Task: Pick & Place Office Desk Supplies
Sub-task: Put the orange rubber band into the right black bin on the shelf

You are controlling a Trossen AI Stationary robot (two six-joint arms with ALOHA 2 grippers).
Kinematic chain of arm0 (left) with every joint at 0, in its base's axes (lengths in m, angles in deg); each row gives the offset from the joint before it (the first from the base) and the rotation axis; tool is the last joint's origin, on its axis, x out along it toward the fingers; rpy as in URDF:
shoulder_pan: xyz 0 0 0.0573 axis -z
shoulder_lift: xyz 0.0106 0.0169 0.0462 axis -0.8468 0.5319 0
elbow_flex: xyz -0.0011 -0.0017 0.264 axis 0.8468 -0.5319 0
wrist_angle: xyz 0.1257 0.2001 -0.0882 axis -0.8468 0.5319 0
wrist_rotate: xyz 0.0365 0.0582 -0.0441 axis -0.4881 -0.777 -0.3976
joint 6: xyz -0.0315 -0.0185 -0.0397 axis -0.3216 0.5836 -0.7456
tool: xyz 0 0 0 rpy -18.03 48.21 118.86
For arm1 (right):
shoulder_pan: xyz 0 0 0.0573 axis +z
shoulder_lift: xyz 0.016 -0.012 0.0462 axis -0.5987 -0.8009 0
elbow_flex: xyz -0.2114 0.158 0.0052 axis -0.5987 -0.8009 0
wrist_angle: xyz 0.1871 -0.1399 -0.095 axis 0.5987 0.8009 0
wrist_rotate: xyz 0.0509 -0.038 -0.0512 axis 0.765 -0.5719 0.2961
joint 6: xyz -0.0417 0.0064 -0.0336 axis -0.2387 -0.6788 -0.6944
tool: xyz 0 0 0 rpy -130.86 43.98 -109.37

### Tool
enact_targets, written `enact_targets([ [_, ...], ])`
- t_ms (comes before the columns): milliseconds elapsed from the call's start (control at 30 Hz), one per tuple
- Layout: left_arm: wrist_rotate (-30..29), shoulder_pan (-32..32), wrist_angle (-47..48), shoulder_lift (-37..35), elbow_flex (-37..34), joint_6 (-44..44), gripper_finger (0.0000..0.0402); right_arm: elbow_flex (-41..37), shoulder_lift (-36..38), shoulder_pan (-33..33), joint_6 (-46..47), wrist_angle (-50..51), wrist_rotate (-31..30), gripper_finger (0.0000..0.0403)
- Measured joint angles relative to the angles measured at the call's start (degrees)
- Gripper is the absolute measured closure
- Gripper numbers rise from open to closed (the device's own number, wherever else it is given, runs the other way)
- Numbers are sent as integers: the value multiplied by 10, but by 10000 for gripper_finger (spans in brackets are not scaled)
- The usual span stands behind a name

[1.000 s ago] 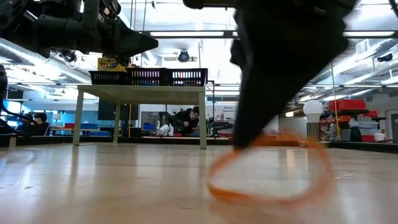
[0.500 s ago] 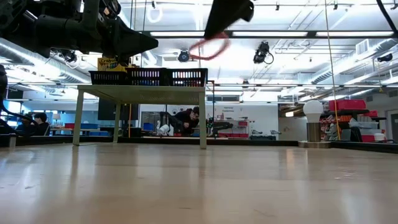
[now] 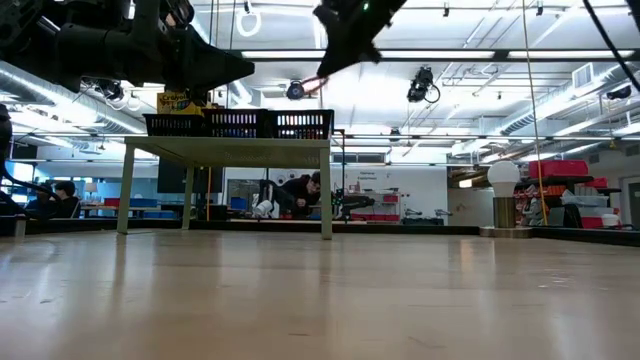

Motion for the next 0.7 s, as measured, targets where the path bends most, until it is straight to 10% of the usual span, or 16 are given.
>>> enact_targets([
  [700, 201, -173, 75, -87, 0, -46, 388, 0, -83, -108, -49, -79, 87, 334],
])
